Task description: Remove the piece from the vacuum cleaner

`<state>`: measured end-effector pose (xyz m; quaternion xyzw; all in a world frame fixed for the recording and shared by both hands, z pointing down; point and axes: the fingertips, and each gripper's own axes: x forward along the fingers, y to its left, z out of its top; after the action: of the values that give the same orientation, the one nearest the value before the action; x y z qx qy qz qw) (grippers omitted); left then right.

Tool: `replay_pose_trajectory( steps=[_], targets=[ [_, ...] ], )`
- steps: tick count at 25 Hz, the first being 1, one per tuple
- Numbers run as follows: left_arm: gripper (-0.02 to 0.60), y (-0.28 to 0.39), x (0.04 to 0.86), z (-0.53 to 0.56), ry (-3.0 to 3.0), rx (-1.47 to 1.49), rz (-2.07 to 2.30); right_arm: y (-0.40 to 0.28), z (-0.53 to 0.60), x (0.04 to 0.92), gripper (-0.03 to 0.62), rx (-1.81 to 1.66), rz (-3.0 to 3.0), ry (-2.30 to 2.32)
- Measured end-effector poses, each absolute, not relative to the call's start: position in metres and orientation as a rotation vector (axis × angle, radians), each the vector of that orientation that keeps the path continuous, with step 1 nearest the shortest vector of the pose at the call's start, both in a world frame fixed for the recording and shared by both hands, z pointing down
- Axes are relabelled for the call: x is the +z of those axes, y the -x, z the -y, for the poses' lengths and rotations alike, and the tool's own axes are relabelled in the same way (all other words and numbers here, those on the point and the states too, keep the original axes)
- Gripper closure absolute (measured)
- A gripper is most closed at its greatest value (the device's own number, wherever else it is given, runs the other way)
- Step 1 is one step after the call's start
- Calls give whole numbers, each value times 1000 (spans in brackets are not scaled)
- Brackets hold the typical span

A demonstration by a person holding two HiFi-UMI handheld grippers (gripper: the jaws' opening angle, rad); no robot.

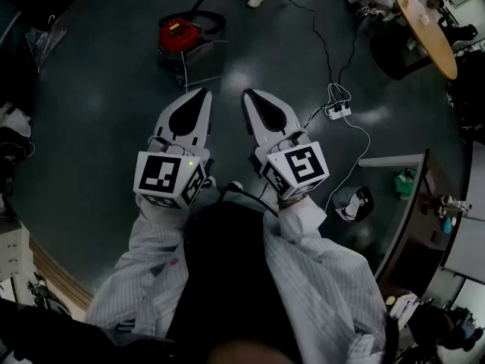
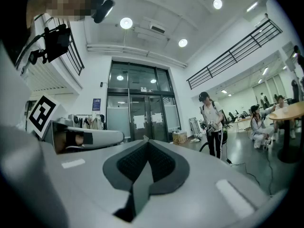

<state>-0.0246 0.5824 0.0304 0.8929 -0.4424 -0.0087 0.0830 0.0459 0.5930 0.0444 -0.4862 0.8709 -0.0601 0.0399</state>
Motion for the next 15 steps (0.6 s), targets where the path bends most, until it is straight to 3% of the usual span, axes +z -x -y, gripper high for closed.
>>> replay_pose_trajectory(
  steps=[15],
  targets=[
    [578, 9, 44, -586, -2649, 9, 1378, -63, -602, 49, 592, -154, -2665, 1479]
  ],
)
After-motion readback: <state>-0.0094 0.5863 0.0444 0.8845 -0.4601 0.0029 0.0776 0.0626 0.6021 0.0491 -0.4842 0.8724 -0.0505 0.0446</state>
